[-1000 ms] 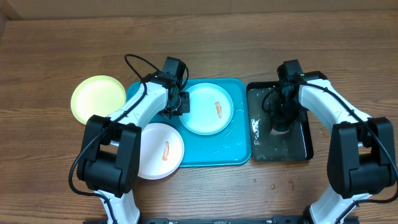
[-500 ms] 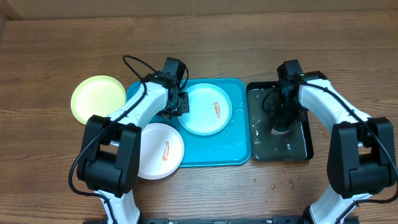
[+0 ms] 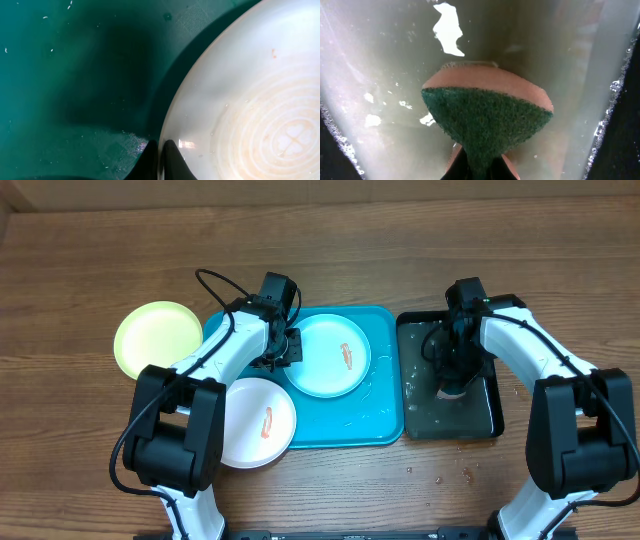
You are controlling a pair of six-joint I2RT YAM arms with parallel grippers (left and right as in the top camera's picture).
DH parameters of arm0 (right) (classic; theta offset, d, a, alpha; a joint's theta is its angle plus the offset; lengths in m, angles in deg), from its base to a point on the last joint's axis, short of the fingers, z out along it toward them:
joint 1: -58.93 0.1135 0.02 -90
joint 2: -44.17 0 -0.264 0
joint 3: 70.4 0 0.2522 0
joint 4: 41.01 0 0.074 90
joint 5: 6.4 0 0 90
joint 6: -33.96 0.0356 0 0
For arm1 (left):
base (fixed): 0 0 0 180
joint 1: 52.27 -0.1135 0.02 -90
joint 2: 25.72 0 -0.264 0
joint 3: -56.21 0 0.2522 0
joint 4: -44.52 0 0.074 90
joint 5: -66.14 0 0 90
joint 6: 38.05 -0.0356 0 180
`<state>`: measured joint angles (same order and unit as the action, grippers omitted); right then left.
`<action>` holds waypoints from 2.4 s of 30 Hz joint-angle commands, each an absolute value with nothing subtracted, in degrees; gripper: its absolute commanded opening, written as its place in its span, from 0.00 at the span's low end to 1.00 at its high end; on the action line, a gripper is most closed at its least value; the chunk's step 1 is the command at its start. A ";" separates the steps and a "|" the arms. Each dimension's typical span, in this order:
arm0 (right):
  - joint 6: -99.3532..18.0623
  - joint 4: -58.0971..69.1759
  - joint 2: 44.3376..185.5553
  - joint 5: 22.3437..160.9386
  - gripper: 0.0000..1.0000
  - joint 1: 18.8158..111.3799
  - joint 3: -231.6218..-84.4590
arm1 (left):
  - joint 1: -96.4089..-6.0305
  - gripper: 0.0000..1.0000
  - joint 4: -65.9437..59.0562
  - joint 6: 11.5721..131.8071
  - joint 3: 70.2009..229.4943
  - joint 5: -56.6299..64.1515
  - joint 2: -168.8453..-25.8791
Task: Clean dirty plates on tray and stack at the side
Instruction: 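Dip and rub the sponge in the black tray water, then carry the sponge with right gripper over to the light-blue plate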
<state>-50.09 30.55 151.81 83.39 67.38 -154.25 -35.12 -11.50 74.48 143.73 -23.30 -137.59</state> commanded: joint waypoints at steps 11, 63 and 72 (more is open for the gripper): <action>-50.70 39.45 151.55 83.91 0.06 67.62 -165.02 | -35.73 0.05 -12.46 70.80 143.12 -25.72 -137.85; -39.25 39.23 154.08 77.88 0.04 92.39 -186.86 | -35.93 0.04 -10.56 77.97 143.07 -17.35 -137.85; -38.15 38.71 162.45 77.90 0.04 92.54 -186.86 | -35.80 0.04 -11.19 77.91 143.07 -17.40 -137.85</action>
<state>-39.44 39.23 161.10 79.00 92.52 -186.05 -35.49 -10.80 77.12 143.49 -17.42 -137.59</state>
